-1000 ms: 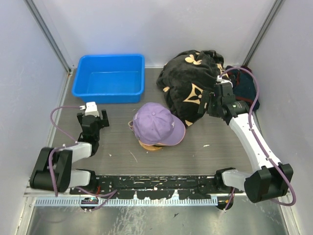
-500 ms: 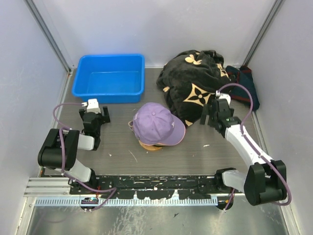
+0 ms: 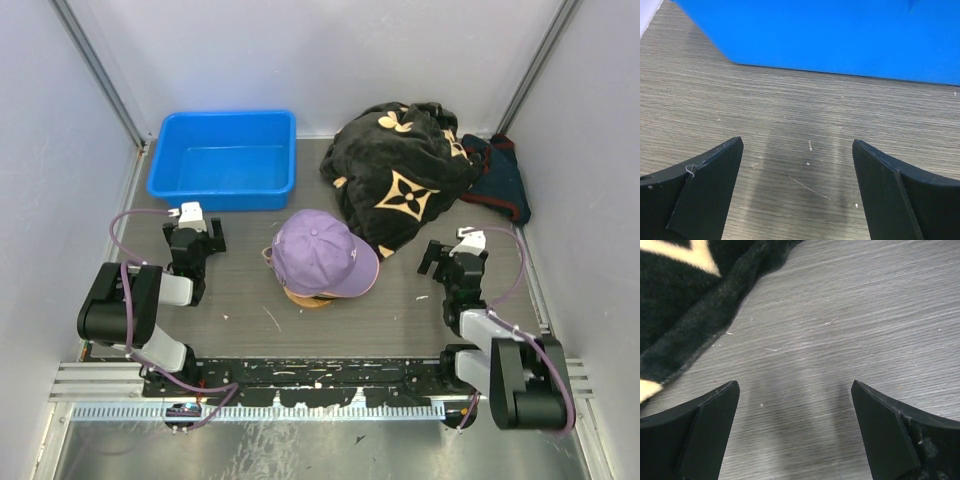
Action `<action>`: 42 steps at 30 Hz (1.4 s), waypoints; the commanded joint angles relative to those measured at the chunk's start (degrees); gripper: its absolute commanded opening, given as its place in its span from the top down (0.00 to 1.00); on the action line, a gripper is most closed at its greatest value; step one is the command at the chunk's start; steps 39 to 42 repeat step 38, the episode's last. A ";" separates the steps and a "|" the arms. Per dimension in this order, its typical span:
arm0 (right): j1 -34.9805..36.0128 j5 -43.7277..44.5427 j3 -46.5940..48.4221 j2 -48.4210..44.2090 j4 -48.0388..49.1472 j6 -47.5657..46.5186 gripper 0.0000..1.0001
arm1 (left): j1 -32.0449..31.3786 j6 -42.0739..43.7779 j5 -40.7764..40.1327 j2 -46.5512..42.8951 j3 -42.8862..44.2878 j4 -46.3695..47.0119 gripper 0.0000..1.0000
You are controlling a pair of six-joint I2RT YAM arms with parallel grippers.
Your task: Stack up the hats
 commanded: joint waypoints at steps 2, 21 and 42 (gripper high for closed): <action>-0.35 -1.58 -5.78 9.08 38.95 -5.59 0.00 | 0.22 -0.28 -0.31 -0.70 0.64 1.47 0.02; 4.66 9.80 3.05 28.20 42.33 -7.48 0.00 | 0.22 -0.29 -0.22 -0.70 0.64 1.38 0.02; 4.66 5.94 3.52 28.37 41.50 -9.09 0.00 | 0.22 -0.29 -0.22 -0.70 0.60 1.34 0.02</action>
